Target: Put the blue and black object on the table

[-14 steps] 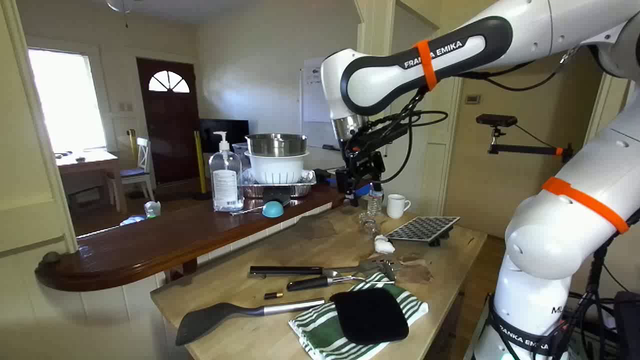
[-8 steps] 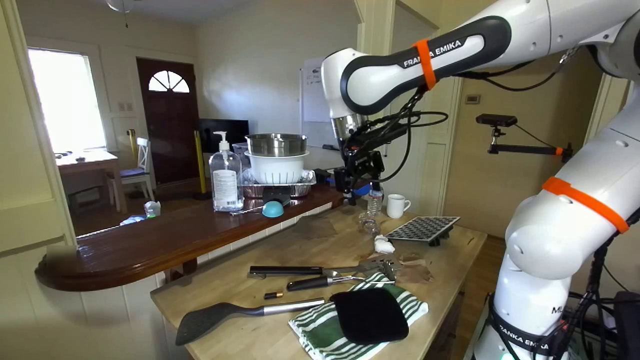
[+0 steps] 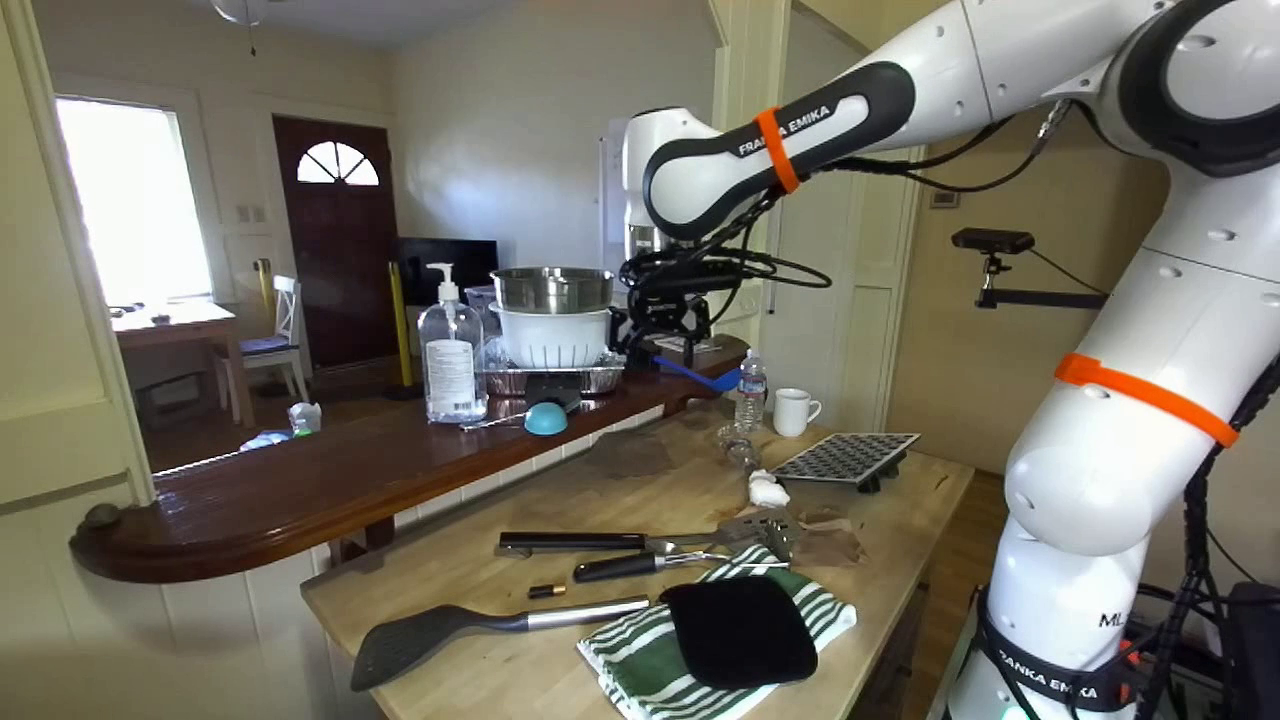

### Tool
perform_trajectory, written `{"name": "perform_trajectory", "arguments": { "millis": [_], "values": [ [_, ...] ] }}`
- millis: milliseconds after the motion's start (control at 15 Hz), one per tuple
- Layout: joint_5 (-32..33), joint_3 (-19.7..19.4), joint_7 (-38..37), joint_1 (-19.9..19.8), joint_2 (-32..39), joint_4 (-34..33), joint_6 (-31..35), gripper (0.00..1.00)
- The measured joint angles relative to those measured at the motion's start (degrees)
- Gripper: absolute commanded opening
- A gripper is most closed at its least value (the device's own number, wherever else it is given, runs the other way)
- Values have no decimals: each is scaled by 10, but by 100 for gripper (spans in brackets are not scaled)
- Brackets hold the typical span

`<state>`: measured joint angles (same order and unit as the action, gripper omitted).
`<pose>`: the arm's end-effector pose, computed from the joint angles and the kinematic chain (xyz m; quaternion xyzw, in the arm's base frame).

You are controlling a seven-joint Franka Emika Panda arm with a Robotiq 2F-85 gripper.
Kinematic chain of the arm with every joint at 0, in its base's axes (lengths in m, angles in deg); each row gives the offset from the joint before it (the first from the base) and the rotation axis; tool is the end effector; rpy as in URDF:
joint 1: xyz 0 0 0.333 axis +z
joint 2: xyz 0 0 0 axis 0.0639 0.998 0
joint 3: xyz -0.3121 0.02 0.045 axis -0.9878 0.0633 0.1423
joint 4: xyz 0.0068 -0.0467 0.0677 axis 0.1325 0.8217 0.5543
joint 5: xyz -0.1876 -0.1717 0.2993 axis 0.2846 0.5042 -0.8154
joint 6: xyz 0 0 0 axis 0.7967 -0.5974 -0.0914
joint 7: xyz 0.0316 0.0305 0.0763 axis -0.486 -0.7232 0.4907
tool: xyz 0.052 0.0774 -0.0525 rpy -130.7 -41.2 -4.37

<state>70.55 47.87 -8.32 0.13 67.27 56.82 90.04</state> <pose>0.4787 0.0866 0.4974 0.9606 -0.2634 0.0686 0.0565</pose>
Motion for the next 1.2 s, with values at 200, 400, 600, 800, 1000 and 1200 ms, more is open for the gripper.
{"name": "perform_trajectory", "arguments": {
  "millis": [200,400,600,800,1000,1200],
  "values": [
    [44,-2,-105,-1,69,-48,68,100],
    [115,-8,-200,11,141,-99,131,100],
    [171,-29,-248,39,208,-144,163,100],
    [194,-49,-259,64,255,-177,180,100],
    [196,-53,-260,68,265,-188,180,100],
    [195,-58,-259,72,265,-190,180,100]
  ]
}}
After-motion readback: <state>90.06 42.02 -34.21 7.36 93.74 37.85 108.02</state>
